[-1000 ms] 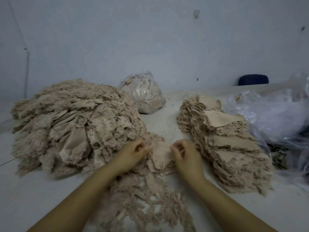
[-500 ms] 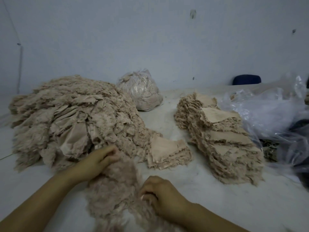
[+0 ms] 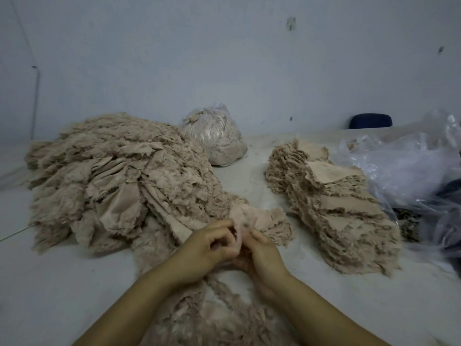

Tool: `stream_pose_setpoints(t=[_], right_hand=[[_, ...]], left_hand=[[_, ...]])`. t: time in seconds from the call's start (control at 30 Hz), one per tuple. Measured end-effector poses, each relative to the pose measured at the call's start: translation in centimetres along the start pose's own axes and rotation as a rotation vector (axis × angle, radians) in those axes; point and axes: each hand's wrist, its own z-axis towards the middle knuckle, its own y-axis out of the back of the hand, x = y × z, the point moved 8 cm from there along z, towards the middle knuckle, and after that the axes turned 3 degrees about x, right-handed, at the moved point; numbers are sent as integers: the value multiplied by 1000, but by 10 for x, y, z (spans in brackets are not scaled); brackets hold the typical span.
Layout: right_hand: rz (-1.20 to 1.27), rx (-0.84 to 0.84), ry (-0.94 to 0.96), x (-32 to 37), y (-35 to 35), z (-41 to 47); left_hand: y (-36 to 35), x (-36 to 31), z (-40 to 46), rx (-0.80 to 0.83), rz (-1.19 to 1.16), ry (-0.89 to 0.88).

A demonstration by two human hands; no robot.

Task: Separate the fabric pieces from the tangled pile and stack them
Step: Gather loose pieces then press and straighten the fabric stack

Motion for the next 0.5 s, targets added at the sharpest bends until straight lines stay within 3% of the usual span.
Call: stream_pose_setpoints(t=[0.1, 0.17, 0.23, 0.37, 0.43, 0.5], right_hand=[[129, -8, -30, -2, 8, 1], [111, -23, -60, -6, 11, 3], [80, -64, -72, -11, 16, 6], [-58, -20, -51, -11, 12, 3], [-256, -17, -66, -14, 14, 5], [-355, -33, -72, -16, 12, 7]], left_hand=[[8, 0, -2, 54, 38, 0], [24, 5, 1, -71, 43, 22], [43, 13, 4, -198, 252, 53], [42, 49, 3, 51, 730, 237], [48, 57, 3, 66, 892, 287], [50, 48, 4, 3, 853, 202]])
